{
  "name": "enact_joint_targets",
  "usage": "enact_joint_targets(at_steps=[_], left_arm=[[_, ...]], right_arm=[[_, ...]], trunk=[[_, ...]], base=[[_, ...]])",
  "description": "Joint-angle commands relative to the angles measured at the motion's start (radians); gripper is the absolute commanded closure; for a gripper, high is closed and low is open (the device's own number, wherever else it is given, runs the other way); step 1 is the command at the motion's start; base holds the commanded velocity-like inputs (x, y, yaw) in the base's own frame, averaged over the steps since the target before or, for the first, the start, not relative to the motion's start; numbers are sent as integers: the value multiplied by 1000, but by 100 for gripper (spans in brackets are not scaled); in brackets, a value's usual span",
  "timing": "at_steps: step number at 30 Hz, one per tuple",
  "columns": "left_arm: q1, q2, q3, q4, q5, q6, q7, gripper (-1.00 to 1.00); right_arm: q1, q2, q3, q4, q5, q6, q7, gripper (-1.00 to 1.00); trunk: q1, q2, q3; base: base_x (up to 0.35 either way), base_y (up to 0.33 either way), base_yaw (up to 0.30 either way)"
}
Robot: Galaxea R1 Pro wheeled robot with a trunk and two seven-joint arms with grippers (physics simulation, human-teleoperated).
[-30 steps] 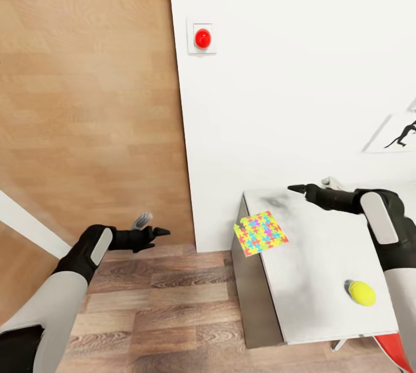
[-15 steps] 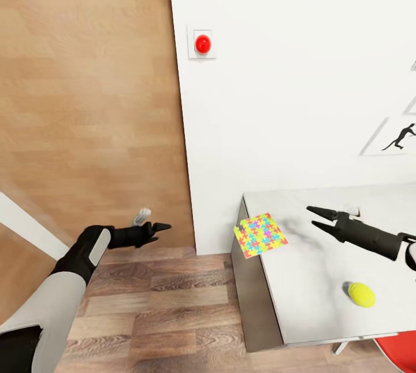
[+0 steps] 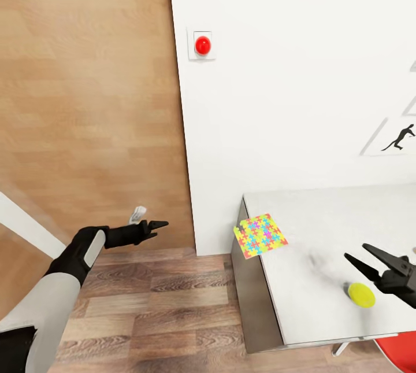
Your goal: Put all the toys in the child's room - the three board games (two on the bed and one on the table), the two jigsaw puzzles on the table, and the tennis ball on the table - inside the toy box on the table in the child's room.
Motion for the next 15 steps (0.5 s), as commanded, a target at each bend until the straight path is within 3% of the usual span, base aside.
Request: enact_joint_targets(at_steps=[1, 8, 15], left_arm=[[-1, 0, 2, 0, 0, 4, -3, -100], [0, 1, -1, 23, -1, -17, -9, -100], [0, 1, -3, 28, -1, -29, -11, -100]], right_arm=[[0, 0, -1, 0, 2, 3, 5, -100], [132, 17, -15, -17, 39, -154, 160, -100], [189, 21, -18, -28, 73, -222, 241, -100]], trunk=[[1, -2, -2], [1, -2, -2], [1, -2, -2]], base=[[0, 0, 0], [0, 0, 0], [0, 0, 0]])
